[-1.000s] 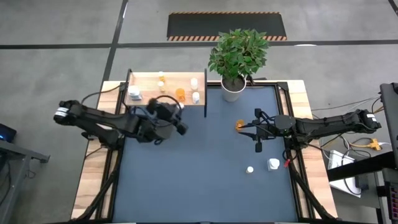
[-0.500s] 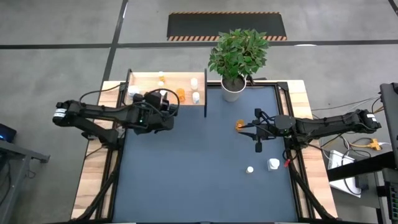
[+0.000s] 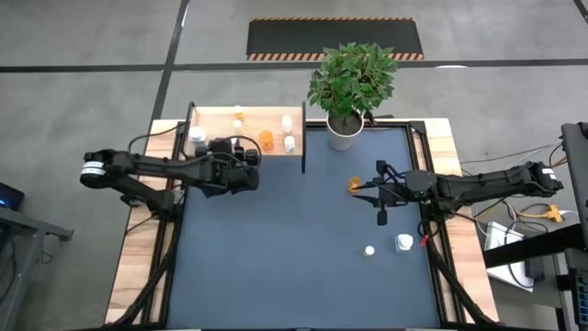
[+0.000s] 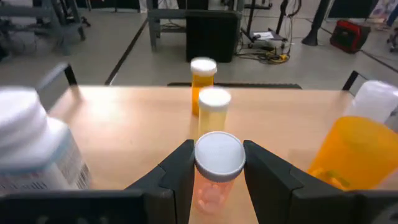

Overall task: Pick and place medicine bottles onto shelf by color
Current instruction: Put the pink pill bottle on the shelf

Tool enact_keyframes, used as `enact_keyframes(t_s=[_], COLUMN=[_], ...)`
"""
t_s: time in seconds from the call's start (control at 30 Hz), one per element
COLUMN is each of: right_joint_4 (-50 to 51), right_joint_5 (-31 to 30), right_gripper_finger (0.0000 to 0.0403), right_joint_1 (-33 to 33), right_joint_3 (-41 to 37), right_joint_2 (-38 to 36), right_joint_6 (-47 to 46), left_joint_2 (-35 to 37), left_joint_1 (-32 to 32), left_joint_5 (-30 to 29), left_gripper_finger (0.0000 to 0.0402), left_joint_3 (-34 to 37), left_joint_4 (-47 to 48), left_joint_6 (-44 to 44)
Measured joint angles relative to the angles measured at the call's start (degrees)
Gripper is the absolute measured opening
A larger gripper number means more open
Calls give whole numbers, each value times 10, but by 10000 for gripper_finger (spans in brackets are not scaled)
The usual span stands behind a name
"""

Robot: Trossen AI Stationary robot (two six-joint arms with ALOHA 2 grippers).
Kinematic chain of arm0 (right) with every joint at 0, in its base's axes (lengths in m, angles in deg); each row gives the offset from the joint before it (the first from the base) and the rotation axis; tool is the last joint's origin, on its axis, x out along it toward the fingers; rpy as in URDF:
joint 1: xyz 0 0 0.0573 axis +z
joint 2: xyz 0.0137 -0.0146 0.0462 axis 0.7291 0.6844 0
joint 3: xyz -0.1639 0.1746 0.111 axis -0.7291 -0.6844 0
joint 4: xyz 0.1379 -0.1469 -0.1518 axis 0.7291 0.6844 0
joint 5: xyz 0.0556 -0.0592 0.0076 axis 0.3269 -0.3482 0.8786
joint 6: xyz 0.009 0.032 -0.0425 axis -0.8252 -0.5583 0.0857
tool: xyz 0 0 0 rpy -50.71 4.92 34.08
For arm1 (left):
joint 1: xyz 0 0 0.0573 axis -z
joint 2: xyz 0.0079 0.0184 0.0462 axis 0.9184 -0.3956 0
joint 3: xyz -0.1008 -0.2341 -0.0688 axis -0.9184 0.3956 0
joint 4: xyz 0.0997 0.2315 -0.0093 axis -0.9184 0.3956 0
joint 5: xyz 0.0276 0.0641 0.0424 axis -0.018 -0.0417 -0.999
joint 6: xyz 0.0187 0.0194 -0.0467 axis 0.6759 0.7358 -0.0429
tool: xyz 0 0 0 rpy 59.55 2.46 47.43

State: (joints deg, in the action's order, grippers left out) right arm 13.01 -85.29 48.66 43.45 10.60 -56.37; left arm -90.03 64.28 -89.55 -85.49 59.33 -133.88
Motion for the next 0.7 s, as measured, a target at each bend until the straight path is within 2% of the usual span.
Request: enact_keyframes(t_s=[0.2,0.7], right_joint_4=[0,0], right_joint_5=[0,0], right_gripper_finger=[82,82], right_joint_1=[0,0], right_joint_3=[0,0], right_joint_2=[0,0], right_joint_6=[0,2], left_joint_2=[0,0], left_joint_1=[-1,-2], left_joint_5=[-2,-1], left_gripper_finger=[107,107], left_joint_3=[34,31], left_joint_4=[-54,-57], left_joint_6=[5,9])
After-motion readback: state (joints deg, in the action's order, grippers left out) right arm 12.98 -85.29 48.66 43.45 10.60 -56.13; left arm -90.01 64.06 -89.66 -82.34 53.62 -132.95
